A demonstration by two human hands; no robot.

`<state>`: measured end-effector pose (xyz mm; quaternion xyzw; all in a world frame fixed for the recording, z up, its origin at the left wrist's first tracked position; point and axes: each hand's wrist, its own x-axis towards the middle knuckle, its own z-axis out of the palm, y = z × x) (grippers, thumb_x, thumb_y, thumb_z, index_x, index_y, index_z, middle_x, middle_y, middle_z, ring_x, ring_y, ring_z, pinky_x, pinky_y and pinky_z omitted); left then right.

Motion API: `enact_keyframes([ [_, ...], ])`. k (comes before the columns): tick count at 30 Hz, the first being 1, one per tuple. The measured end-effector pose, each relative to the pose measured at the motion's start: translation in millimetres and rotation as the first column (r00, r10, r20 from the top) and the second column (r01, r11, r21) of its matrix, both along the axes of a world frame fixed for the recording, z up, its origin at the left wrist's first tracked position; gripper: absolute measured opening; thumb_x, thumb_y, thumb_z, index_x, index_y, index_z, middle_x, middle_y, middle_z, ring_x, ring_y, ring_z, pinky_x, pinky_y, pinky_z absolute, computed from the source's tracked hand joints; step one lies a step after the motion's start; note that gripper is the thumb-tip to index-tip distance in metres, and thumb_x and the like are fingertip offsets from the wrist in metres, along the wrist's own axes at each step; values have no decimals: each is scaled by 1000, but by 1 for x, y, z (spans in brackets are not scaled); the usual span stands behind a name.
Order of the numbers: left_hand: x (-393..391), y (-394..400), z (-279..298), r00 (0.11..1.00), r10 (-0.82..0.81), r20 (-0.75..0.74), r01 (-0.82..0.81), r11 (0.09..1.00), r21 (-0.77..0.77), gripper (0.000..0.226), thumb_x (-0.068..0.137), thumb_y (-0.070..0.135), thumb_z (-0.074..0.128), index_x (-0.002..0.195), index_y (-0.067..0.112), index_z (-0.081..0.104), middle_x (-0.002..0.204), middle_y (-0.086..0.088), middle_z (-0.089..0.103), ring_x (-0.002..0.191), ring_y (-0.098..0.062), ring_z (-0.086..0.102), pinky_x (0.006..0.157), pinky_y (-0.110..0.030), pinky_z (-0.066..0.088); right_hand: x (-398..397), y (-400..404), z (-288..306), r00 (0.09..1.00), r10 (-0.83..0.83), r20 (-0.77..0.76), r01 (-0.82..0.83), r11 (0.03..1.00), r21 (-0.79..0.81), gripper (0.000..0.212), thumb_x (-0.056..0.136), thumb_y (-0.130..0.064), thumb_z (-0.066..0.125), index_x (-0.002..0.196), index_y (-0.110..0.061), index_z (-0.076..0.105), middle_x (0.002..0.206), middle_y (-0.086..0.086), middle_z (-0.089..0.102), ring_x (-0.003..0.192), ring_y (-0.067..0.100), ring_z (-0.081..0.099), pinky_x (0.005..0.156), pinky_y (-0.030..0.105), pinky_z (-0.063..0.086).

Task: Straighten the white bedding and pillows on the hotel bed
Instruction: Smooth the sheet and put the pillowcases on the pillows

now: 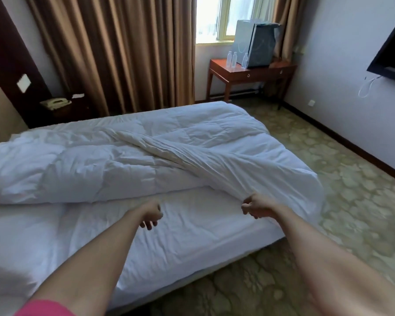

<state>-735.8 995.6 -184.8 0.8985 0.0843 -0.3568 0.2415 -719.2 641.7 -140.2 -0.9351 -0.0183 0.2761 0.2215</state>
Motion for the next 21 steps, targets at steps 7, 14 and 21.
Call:
enact_keyframes([
  [7,33,-88,-17,987,-50,-153,55,998,27,18,92,16,46,99,9,61,85,-5,72,62,-21,69,57,-25,52,12,-96,-4,998,-69,-7,69,995,65,22,97,-17,52,80,-9,65,60,-2,55,52,11,50,44,14,38],
  [14,146,-233,-51,980,-183,-80,185,983,18,19,90,15,48,100,4,60,87,-10,74,60,-23,68,56,-26,52,76,-220,-17,980,-193,-39,193,981,-3,16,94,-13,55,81,-15,65,63,1,57,52,11,53,45,15,41],
  [21,227,-396,-49,901,-429,-69,428,903,-27,18,95,19,39,98,9,53,94,-9,72,64,-21,65,60,-30,51,151,-355,-14,935,-354,-27,353,934,-46,20,92,-11,53,80,-9,68,71,6,60,55,16,52,50,22,43],
])
